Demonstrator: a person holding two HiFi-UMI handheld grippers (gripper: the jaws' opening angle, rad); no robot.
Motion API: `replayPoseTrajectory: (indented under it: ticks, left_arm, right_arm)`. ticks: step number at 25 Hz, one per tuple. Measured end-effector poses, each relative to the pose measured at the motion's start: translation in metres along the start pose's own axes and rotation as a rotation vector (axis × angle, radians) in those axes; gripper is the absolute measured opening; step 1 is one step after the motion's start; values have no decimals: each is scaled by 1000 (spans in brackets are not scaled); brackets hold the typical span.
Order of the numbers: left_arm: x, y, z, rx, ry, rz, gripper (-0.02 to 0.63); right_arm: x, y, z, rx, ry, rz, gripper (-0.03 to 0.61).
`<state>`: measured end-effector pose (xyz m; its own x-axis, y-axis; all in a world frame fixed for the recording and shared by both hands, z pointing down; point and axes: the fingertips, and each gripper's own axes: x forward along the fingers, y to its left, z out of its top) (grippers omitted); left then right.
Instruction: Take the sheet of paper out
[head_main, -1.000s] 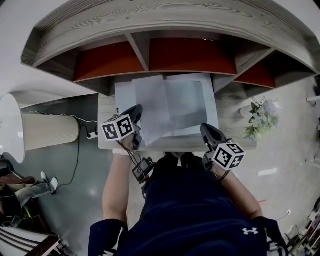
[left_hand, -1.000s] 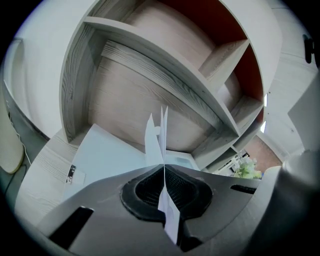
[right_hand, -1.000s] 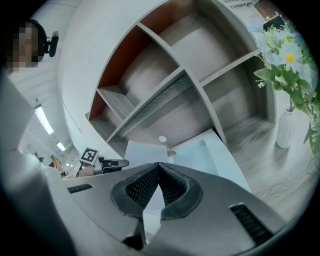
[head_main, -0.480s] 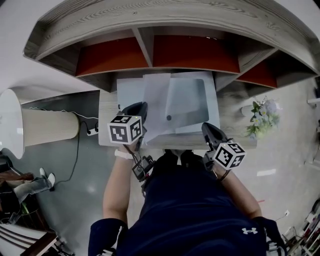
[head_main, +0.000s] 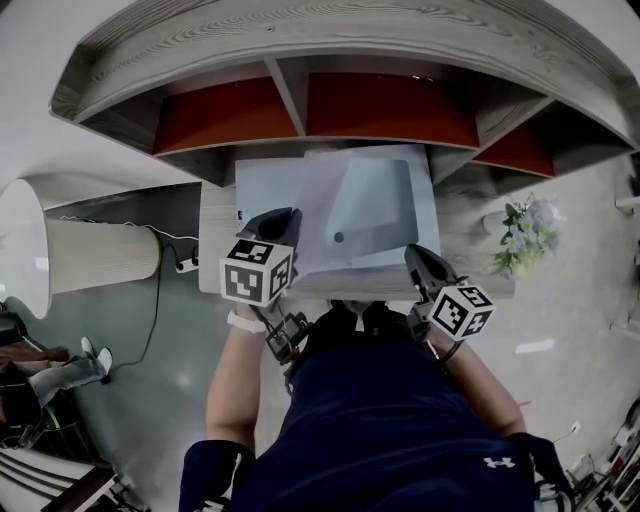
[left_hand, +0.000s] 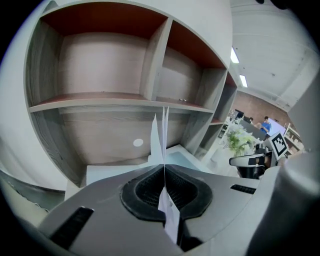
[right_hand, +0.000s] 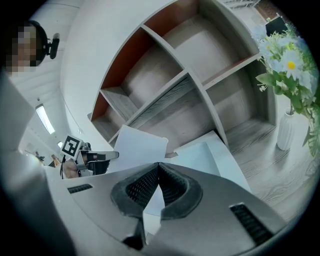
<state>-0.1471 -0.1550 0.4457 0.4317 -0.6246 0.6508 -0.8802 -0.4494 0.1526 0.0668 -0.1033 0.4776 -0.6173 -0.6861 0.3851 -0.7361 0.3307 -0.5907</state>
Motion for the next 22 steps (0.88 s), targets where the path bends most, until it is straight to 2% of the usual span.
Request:
replayPoseTrajectory:
  ticks: [10, 18, 22]
  left_arm:
    - [-16, -28, 18, 39, -32, -71, 14]
    - [-30, -40, 33, 105, -52, -91, 14]
    - [-35, -43, 37, 112, -62, -98, 14]
  right_arm:
    - [-6, -7, 24, 3, -44, -3, 5]
    - [-9, -4, 31, 17, -64, 2, 5]
    - [-11, -5, 33, 15, -70, -2, 5]
